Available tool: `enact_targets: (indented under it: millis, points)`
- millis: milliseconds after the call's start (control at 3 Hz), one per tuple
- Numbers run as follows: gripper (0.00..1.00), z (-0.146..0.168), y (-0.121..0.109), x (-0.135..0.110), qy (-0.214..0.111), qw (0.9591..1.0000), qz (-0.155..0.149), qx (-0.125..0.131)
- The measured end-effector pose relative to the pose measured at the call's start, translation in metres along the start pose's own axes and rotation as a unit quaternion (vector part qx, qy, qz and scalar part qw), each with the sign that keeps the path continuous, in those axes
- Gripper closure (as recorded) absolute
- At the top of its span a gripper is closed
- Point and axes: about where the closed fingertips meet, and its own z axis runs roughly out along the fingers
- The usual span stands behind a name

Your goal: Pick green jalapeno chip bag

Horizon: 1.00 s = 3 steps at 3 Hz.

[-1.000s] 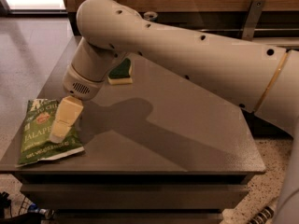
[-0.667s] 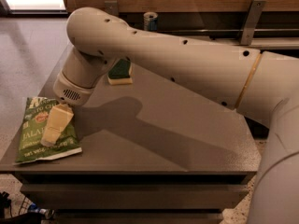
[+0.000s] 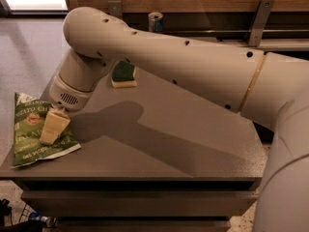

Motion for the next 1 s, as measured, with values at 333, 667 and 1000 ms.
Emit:
enact_targets:
  millis: [333, 667, 1000]
  points:
    - [1.0, 0.001, 0.001, 0.0, 0.001, 1.0, -0.001, -0.001]
    - [1.0, -0.002, 0.0, 0.0, -0.003, 1.0, -0.003, -0.001]
    - [1.0, -0.013, -0.004, 0.001, -0.018, 0.9997, -0.015, 0.0]
